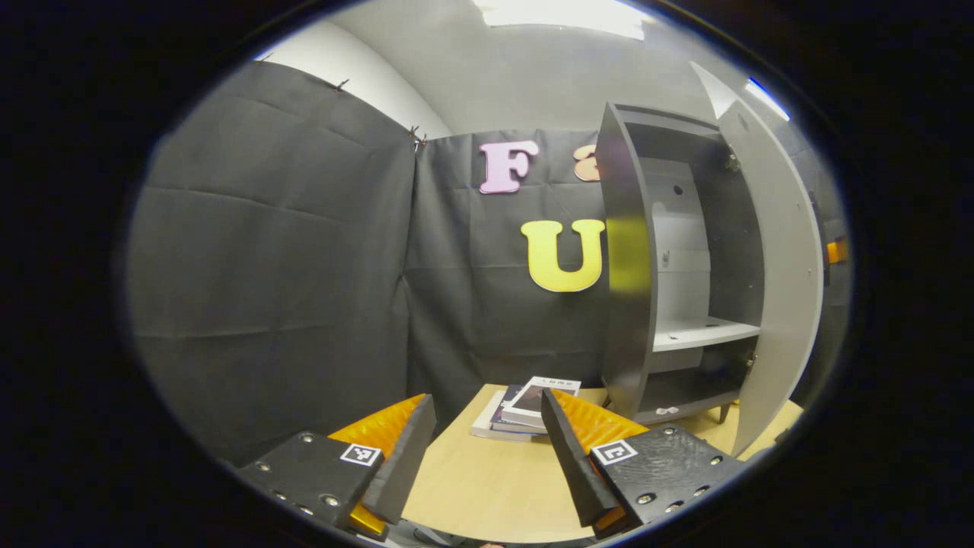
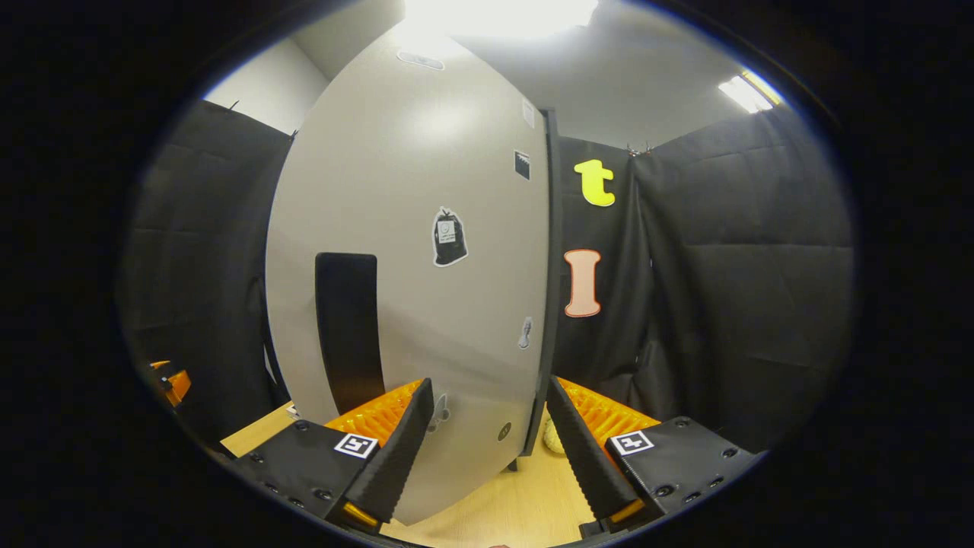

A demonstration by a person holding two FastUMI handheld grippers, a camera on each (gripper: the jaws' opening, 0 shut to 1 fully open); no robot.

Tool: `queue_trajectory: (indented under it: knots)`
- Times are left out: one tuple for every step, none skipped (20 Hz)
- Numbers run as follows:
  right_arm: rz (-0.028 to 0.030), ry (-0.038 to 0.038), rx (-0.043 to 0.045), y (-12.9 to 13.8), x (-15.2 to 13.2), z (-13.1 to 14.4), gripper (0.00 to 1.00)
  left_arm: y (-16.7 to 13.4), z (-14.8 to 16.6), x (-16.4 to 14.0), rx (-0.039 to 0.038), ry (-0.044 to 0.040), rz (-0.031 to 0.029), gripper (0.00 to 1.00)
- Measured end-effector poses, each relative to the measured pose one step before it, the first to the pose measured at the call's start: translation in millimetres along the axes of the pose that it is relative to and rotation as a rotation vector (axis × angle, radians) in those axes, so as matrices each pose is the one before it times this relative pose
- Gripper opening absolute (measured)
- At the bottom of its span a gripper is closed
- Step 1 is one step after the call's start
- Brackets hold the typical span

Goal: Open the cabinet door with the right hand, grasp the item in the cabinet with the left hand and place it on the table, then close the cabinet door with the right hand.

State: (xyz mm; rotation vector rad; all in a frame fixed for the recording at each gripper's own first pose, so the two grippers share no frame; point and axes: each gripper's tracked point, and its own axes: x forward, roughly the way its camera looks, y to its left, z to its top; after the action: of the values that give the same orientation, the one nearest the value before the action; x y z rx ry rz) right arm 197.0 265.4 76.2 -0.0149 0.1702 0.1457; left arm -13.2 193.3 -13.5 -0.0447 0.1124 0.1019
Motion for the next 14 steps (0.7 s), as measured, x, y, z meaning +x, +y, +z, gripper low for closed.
queue_trajectory:
  knots:
    - [0.01484, 0.00145, -0.00835, 6.25, 4.49, 0.09, 0.95, 1.66, 0.00, -1.15, 0.00226, 0.00075, 0.00289, 0.84]
    - [0.01399, -0.00177, -0.00454, 6.60, 3.86, 0.39, 0.89, 1.35, -1.12, -1.10, 0.00046, 0.00060, 0.00338, 0.84]
    - [0.01581, -0.00239, -0.00062, 5.98, 0.90, 0.42, 0.89, 1.34, -0.24, -0.67, -0.00081, 0.00104, 0.00364, 0.84]
    - [0.01818, -0.00177, 0.00083, 9.03, 4.33, -0.96, 0.89, 1.85, -2.89, 0.40, -0.00038, 0.00299, 0.00474, 0.84]
    - [0.01848, -0.00268, 0.00041, 8.71, 4.73, -0.81, 0.89, 0.99, -2.50, 0.49, 0.00037, 0.00404, 0.00500, 0.84]
    - [0.01372, -0.00037, -0.00286, 8.17, 6.59, -0.34, 0.91, 1.73, -1.69, 0.61, 0.00038, 0.00308, 0.00430, 0.84]
    - [0.01600, -0.00210, -0.00565, 6.77, 6.69, -0.25, 0.91, 2.21, -1.76, -0.26, 0.00048, 0.00389, 0.00387, 0.84]
    - [0.01111, -0.00492, -0.00509, 6.23, 7.02, -0.82, 0.91, 0.50, -1.04, -0.63, 0.00093, 0.00415, 0.00437, 0.84]
    - [0.00834, -0.00369, -0.00185, 5.02, 7.15, -0.89, 0.92, 1.77, -1.87, -0.28, 0.00069, 0.00416, 0.00461, 0.84]
    - [0.00884, 0.00157, 0.00273, 3.92, 6.43, -1.19, 0.93, 1.23, -0.45, -1.13, 0.00063, 0.00410, 0.00299, 0.84]
    - [0.00969, 0.00483, 0.01100, 2.76, 5.73, -2.25, 0.96, 0.73, -1.13, -0.98, 0.00152, 0.00296, 0.00231, 0.84]
    - [0.01280, 0.00610, 0.01812, 1.38, 2.33, -4.89, 0.96, -1.05, 0.63, -0.81, 0.00275, 0.00204, 0.00165, 0.84]
    - [0.01274, 0.00609, 0.02071, 2.14, 1.18, -2.99, 0.96, -1.97, -0.36, 1.40, 0.00325, 0.00004, 0.00103, 0.84]
    - [0.00915, 0.00546, 0.01930, 3.17, 2.40, -2.47, 0.93, -1.62, 1.98, 0.50, 0.00236, -0.00078, -0.00120, 0.84]
